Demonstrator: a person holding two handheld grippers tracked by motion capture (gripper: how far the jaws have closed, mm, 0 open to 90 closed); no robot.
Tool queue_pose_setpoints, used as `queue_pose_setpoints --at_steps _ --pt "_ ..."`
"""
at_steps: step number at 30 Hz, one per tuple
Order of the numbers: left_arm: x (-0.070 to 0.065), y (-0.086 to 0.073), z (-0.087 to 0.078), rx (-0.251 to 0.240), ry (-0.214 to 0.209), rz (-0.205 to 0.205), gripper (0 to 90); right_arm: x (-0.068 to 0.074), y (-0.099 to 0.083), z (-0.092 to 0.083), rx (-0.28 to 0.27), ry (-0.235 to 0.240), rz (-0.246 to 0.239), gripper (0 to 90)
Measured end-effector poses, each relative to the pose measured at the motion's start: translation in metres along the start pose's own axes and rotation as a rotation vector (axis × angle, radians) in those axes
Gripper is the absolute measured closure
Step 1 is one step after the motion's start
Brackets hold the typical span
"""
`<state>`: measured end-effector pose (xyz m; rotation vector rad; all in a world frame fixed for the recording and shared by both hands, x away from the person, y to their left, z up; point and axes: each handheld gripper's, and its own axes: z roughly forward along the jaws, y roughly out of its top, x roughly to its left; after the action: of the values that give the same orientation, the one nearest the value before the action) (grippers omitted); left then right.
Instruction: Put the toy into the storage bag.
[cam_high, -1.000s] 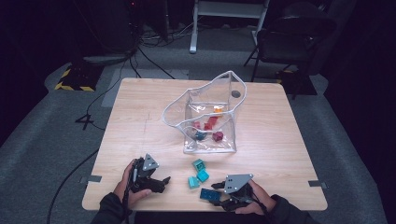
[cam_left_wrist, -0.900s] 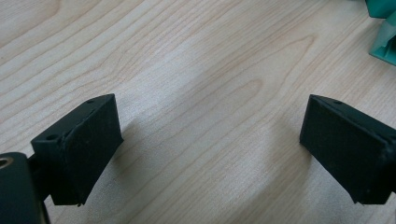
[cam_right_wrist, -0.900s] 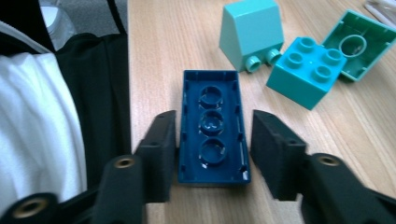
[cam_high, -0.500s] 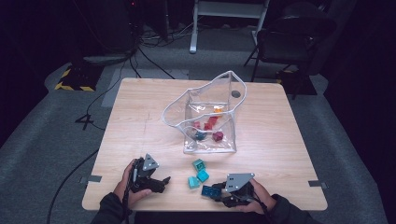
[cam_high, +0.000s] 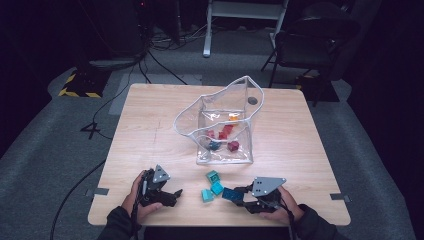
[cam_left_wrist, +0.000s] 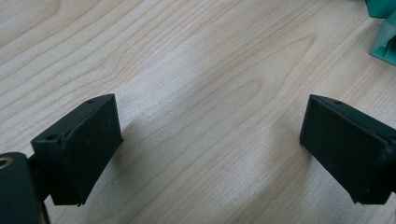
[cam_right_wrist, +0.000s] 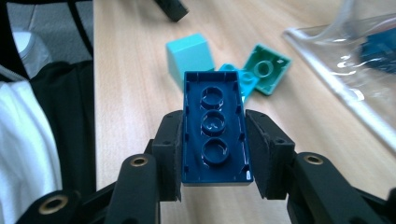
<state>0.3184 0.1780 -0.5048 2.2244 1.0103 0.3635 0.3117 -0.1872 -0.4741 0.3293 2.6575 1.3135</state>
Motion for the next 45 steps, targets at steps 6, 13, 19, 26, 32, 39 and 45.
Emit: queue_pose_setpoints --at_steps 6,13,19,26,32,39,45 --pt "0.0 0.0 0.0 0.0 0.0 0.0 5.7 -0.005 0.001 -0.008 -0.021 -0.023 0.015 59.6" --pt "0.0 0.0 0.0 0.0 0.0 0.0 5.7 -0.008 0.003 -0.012 -0.027 -0.034 0.02 59.7" --pt "0.0 0.0 0.0 0.0 0.001 0.0 5.7 -0.011 0.005 -0.016 -0.033 -0.047 0.02 59.7" --pt "0.0 0.0 0.0 0.0 0.001 0.0 5.7 -0.014 0.011 -0.026 -0.05 -0.078 0.013 59.7" --pt "0.0 0.0 0.0 0.001 0.003 0.0 5.5 -0.019 0.022 -0.041 -0.084 -0.1 0.023 59.7" --pt "0.0 0.0 0.0 0.001 0.003 -0.001 5.4 -0.028 0.034 -0.054 -0.099 -0.127 0.03 59.7" --pt "0.0 0.0 0.0 0.001 0.003 0.0 5.5 -0.033 0.048 -0.064 -0.099 -0.157 0.019 59.7"
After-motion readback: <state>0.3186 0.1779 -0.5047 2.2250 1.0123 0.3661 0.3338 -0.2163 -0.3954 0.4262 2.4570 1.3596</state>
